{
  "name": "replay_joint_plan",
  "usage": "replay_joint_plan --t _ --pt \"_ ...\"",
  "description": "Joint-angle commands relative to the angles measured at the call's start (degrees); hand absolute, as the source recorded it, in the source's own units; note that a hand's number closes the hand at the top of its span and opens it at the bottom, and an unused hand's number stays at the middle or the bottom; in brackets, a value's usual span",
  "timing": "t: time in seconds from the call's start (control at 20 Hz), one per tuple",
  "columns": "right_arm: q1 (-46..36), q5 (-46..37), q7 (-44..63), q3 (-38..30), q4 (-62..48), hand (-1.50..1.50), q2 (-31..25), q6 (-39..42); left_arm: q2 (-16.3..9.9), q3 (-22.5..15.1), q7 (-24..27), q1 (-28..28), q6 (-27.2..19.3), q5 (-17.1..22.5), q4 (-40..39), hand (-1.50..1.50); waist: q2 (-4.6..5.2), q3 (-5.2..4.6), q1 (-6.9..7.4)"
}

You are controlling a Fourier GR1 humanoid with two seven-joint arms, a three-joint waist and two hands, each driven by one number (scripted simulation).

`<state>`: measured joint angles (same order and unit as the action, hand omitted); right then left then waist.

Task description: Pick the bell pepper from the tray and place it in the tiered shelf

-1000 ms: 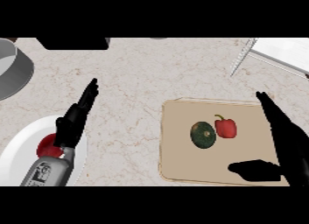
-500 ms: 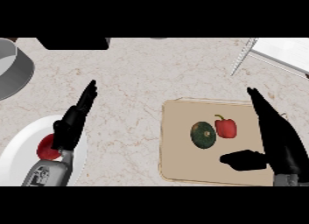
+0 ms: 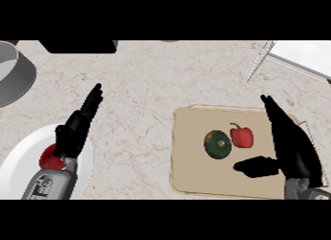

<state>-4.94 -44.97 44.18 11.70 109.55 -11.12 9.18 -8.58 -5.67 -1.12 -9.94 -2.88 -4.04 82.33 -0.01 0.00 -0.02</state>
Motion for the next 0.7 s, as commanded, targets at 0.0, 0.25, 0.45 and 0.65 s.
replay_joint_plan --t 0.0,0.25,0.45,0.65 --pt "-0.39 -1.52 -2.85 -1.74 -2.81 -1.5 1.34 -0.17 2.09 0.3 -0.36 -0.24 -0.53 -2.13 -0.13 0.0 0.0 0.0 0.0" --pt "2.42 -1.78 -3.75 -2.98 -2.57 -1.5 -0.5 1.51 0.37 3.88 -2.06 -3.54 1.89 0.24 -0.79 0.0 0.02 0.0 -0.15" --pt "-0.76 -5.52 -5.35 -1.03 -9.7 -1.5 3.53 -2.39 3.08 0.38 -3.71 -0.58 0.58 -2.88 2.4 0.0 0.01 0.01 0.11" --pt "1.63 -6.15 -5.46 -1.74 -7.96 -1.5 3.4 -0.78 1.62 4.26 -0.67 -2.59 3.22 -1.49 -1.65 0.0 0.01 0.0 -0.06"
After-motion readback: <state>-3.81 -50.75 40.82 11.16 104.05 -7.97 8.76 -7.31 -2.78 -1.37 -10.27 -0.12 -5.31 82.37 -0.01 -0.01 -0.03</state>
